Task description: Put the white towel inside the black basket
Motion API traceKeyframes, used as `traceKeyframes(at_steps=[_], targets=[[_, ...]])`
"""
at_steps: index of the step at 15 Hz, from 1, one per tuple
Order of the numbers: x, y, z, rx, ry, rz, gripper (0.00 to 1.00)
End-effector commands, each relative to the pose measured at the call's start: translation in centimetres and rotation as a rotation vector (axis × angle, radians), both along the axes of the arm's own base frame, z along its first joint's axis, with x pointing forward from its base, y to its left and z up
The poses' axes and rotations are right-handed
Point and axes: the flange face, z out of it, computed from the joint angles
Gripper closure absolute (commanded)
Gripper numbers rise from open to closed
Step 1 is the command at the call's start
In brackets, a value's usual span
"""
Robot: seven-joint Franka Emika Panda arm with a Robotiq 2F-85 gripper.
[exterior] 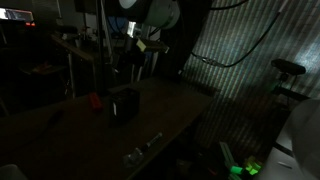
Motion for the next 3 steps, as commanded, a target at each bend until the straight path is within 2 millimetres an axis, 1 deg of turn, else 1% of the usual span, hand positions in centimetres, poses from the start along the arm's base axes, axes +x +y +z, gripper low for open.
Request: traceKeyframes(at_steps=[1,3], targets=[[0.01,0.01,0.04,0.000,0.001,0.000,0.00],[0.01,0.01,0.04,0.000,0.001,0.000,0.00]])
